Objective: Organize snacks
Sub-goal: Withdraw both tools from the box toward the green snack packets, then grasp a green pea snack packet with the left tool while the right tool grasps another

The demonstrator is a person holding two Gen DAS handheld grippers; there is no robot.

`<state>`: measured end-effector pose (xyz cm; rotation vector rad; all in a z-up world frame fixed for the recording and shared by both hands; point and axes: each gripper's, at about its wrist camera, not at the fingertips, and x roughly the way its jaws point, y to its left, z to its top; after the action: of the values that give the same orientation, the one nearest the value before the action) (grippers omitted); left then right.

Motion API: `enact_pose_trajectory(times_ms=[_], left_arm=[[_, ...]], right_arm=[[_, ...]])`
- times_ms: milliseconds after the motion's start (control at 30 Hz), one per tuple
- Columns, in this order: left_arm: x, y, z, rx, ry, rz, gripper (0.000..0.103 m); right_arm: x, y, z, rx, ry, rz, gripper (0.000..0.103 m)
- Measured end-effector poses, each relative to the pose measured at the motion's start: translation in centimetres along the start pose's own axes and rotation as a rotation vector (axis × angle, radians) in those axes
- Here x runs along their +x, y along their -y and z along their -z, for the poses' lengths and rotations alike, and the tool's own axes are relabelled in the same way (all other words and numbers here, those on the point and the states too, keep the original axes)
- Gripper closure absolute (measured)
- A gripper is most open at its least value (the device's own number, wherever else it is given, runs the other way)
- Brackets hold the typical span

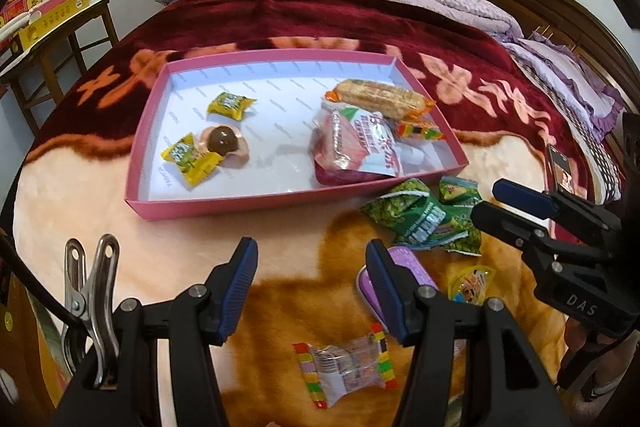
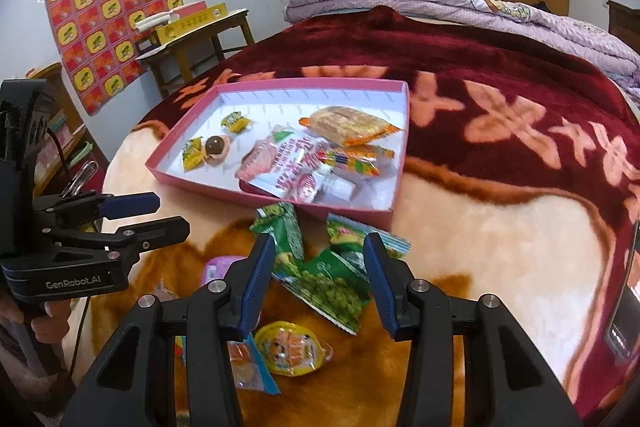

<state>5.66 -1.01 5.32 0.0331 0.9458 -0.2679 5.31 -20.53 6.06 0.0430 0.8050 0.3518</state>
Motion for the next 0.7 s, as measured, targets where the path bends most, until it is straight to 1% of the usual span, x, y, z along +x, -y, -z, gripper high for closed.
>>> enact_pose_trajectory(times_ms=[233, 400, 533, 700], left_arm=[[0.5, 1.0, -0.2, -0.012, -0.017, 0.011, 0.043], [0.8, 1.5, -0.6, -0.023, -0.022, 0.010, 0.043], [1.0, 2.1, -1.0, -0.029, -0.026, 0.017, 0.043], [1.4, 3.1, -1.4, -0.017, -0.027, 0.013, 0.043]], right_arm=[[-0.2, 0.9, 0.7, 0.018, -0.014, 0.007, 0.056], [0.6, 1.6, 1.0, 0.047, -0.037, 0.004, 0.056], [1.5, 2.2, 1.3, 0.086, -0.061, -0.016, 0.056], [2.8, 2.8, 1.6, 0.140, -0.084, -0.064, 0.056]])
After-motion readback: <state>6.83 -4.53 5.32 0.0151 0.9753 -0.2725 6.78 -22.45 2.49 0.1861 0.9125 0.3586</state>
